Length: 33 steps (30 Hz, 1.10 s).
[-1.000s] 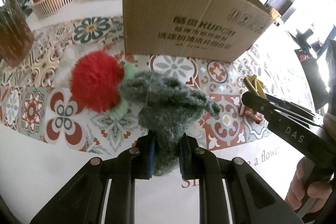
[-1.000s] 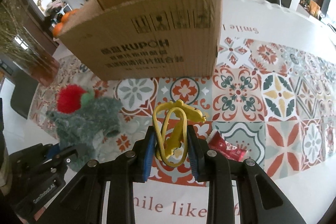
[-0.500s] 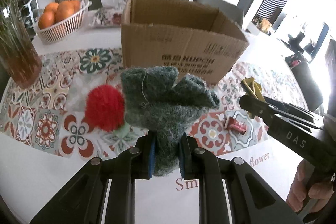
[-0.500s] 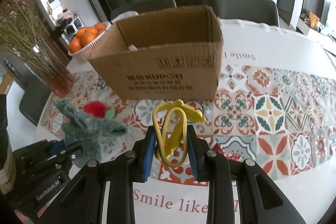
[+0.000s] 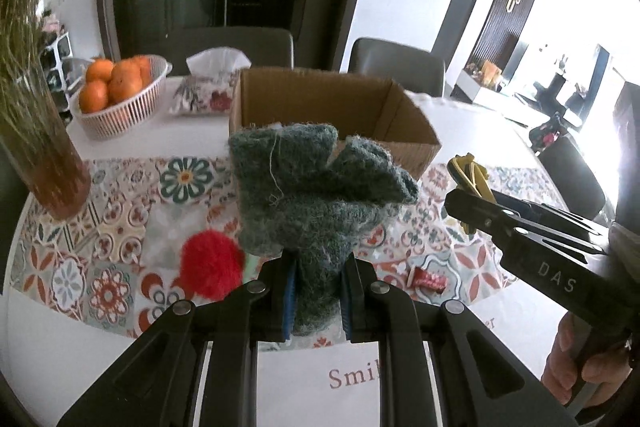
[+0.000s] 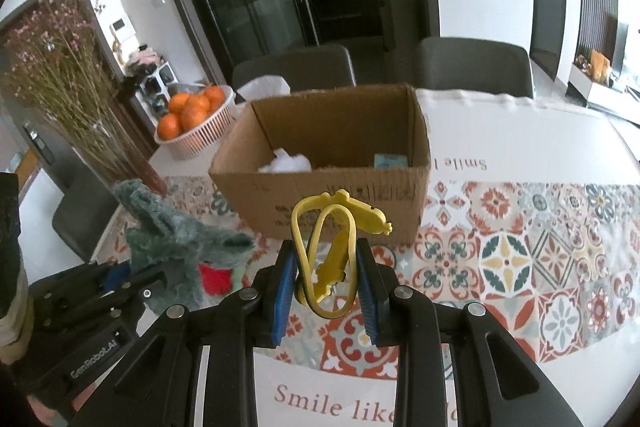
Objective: Organize soft objects
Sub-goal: 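Lift and carry the sock and yellow clip over the box with both tools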
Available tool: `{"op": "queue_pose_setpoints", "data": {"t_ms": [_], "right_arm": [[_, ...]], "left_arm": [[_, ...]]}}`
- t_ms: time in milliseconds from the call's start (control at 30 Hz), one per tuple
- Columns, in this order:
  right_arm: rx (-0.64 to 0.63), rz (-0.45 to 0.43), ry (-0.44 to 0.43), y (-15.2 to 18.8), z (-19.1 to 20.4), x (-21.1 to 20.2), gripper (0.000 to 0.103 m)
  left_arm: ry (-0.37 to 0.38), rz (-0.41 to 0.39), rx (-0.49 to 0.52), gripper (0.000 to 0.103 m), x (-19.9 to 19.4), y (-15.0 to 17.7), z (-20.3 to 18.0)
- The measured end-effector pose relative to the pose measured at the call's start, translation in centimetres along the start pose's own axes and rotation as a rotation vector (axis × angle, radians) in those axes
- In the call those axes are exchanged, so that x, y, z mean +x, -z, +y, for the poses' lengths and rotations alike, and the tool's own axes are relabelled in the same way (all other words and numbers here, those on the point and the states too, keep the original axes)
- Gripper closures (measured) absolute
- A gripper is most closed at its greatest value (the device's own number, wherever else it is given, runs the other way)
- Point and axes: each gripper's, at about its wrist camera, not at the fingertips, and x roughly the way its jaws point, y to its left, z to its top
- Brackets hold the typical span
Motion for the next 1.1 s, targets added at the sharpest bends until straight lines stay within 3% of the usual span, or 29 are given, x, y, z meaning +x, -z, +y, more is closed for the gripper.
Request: {"op": "queue_pose_setpoints", "data": {"t_ms": [667, 1100], "right_arm": [[0.004, -0.133, -0.044, -4.8, 0.6, -2.5, 0.073], [0.0, -0.158, -0.037, -7.9, 0.2, -1.7, 0.073]], "left_arm": [[0.023, -0.139, 0.079, 0.084, -2.4, -5.4, -1.2], [0.014, -0.156, 0.115, 0.084, -1.0, -9.5, -1.4]]}}
